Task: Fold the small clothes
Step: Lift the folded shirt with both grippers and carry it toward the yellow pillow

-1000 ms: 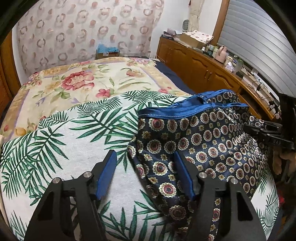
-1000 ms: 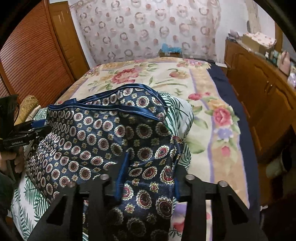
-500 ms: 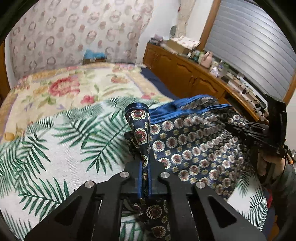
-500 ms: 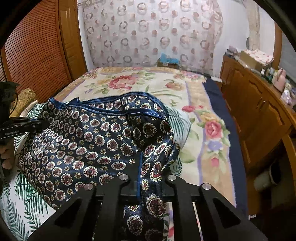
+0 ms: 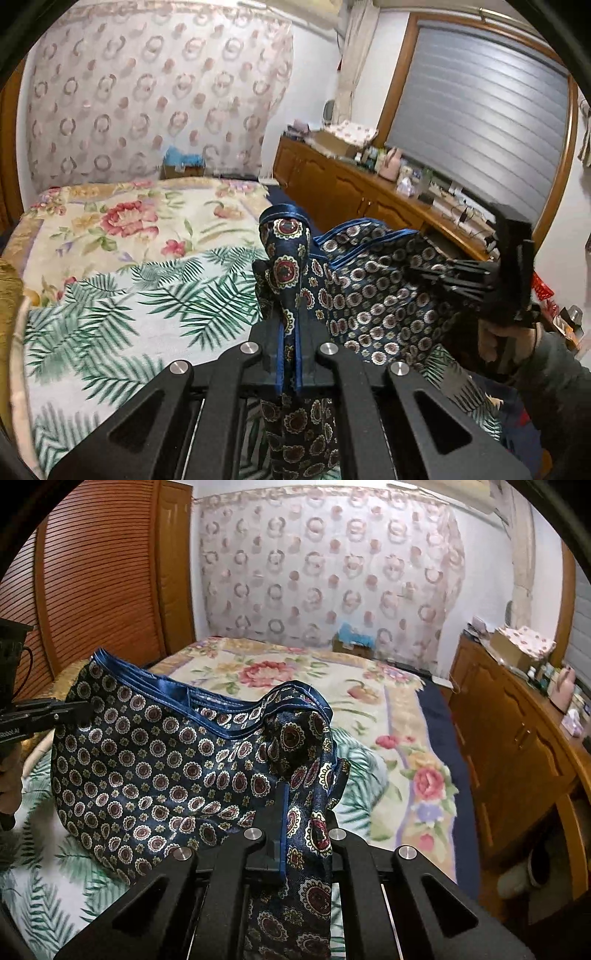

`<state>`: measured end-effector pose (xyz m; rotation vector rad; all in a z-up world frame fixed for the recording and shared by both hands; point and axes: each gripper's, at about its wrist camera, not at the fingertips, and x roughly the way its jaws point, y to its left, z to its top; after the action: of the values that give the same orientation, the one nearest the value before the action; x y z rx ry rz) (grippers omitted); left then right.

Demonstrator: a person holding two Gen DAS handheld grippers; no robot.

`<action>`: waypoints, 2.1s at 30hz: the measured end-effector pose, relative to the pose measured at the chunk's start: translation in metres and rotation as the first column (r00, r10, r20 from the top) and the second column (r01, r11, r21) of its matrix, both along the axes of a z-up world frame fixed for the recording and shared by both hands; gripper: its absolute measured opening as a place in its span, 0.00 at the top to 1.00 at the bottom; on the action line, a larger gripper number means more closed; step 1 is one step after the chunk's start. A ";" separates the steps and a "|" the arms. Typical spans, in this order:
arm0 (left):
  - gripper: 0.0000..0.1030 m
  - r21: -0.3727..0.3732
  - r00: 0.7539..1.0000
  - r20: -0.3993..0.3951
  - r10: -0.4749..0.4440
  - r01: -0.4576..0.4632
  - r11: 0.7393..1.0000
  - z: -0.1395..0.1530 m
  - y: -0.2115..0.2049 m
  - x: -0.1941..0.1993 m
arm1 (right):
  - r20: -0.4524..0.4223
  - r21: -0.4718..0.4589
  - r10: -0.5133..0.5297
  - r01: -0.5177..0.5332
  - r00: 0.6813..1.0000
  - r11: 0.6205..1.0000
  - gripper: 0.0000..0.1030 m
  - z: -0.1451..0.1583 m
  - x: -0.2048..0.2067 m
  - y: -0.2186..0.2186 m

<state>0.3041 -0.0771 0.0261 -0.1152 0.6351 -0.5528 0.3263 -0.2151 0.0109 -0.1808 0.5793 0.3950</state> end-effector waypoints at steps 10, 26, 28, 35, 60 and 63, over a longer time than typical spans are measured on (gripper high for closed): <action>0.95 0.022 0.992 0.045 0.116 -0.117 0.993 0.013 0.053 -0.033 | 0.033 0.000 0.099 -0.099 0.995 0.995 0.95 0.004 -0.013 0.029; 0.95 0.007 0.932 0.151 0.330 -0.335 0.942 0.040 0.155 -0.103 | 0.091 -0.046 0.284 -0.281 0.955 0.959 0.95 0.022 0.017 0.075; 0.95 0.007 0.920 0.162 0.356 -0.362 0.932 0.040 0.166 -0.107 | 0.106 -0.051 0.311 -0.307 0.945 0.950 0.95 0.026 0.020 0.083; 0.95 -0.034 0.857 0.179 0.484 -0.486 0.873 0.027 0.217 -0.122 | 0.146 -0.100 0.411 -0.400 0.900 0.911 0.95 0.026 0.047 0.134; 0.95 -0.061 0.751 0.058 0.658 -0.655 0.753 -0.040 0.276 -0.148 | 0.117 -0.281 0.611 -0.564 0.783 0.777 0.95 -0.012 0.133 0.276; 0.95 -0.036 0.750 0.043 0.660 -0.659 0.751 -0.043 0.277 -0.148 | 0.108 -0.279 0.601 -0.556 0.792 0.783 0.95 -0.016 0.139 0.274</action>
<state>0.1562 0.1996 -0.0169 -0.3297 0.4913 0.1340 0.4650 0.0586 -0.0047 -0.6313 0.3640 0.9056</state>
